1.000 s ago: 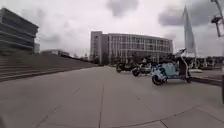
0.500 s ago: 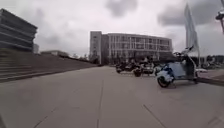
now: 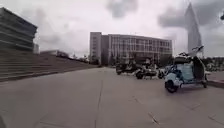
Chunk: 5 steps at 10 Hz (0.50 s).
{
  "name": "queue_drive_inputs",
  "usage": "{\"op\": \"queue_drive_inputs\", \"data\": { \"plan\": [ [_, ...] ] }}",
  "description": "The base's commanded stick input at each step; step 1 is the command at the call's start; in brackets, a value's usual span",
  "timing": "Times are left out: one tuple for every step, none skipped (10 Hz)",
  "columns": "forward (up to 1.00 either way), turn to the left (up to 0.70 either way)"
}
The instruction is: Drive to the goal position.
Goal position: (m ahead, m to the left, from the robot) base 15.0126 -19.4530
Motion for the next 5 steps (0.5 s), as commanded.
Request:
{"op": "queue_drive_inputs", "data": {
  "plan": [
    [0.7, 0.05],
    [0.7, 0.05],
    [0.7, 0.05],
    [0.7, 0.1],
    [0.7, 0.19]
  ]
}}
